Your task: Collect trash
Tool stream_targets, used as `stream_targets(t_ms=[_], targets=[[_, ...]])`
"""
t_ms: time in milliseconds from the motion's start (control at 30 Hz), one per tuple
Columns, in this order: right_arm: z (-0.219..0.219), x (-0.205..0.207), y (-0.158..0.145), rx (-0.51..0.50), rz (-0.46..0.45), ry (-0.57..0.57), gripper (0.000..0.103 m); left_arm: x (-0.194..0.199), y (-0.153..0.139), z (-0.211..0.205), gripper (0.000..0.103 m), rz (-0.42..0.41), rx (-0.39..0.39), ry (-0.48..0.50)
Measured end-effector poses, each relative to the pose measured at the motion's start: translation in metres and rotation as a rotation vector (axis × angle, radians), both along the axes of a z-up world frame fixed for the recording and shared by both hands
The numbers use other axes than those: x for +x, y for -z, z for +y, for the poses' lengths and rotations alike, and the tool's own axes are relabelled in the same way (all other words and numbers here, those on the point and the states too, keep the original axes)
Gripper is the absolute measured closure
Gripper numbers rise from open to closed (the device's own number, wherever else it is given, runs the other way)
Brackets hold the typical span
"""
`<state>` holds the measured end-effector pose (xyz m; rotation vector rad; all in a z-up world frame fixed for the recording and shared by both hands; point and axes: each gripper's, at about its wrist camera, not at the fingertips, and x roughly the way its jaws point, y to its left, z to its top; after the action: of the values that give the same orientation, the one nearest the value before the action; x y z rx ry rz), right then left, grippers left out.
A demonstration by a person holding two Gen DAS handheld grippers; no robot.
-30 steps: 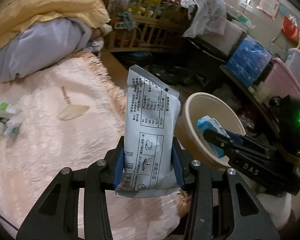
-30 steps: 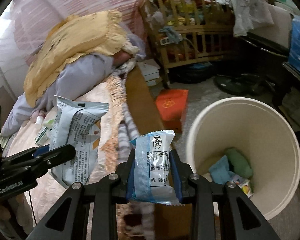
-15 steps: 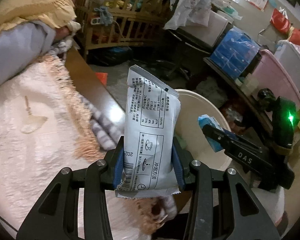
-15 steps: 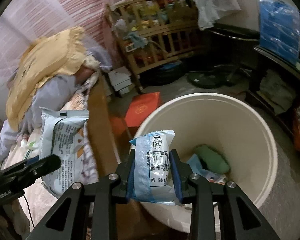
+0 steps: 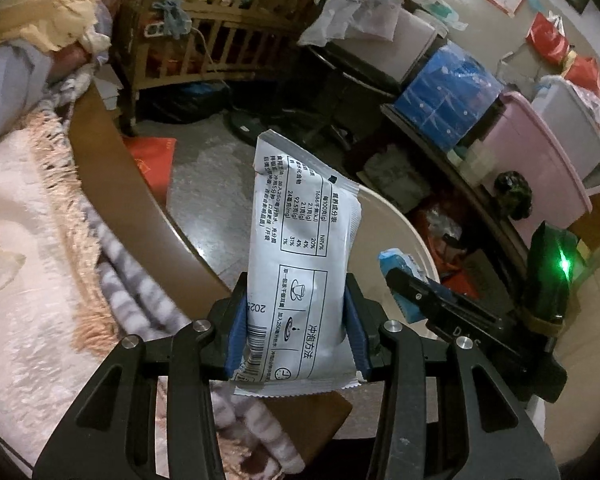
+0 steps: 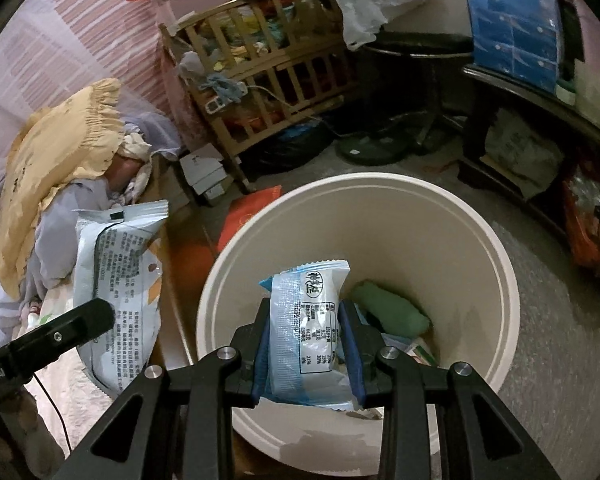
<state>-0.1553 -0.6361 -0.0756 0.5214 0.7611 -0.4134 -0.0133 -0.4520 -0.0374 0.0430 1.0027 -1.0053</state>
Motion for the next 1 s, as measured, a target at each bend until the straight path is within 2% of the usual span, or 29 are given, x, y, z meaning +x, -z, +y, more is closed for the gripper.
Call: stream_targets(t_ms=[500, 600, 633, 667, 733, 1000], targets=[[-0.016, -0.008, 0.013, 0.049, 0.006, 0.061, 0.072, -0.003, 0.012, -0.026, 0.057, 0.005, 0.013, 0.037], [-0.018, -0.008, 0.014, 0.059, 0.008, 0.067, 0.072, -0.003, 0.012, -0.023, 0.052, -0.004, 0.005, 0.039], [-0.019, -0.007, 0.015, 0.061, 0.01, 0.069, 0.071, -0.003, 0.012, -0.023, 0.046, -0.005, 0.002, 0.04], [-0.019, -0.007, 0.015, 0.063, 0.009, 0.07, 0.07, -0.003, 0.012, -0.022, 0.042, -0.005, 0.0, 0.038], [-0.019, -0.009, 0.015, 0.066, 0.002, 0.081, 0.058, -0.003, 0.013, -0.02, 0.041, -0.004, -0.002, 0.035], [-0.018, -0.006, 0.016, 0.076, 0.002, 0.073, 0.055, 0.002, 0.007, 0.003, 0.041, -0.006, 0.001, -0.012]])
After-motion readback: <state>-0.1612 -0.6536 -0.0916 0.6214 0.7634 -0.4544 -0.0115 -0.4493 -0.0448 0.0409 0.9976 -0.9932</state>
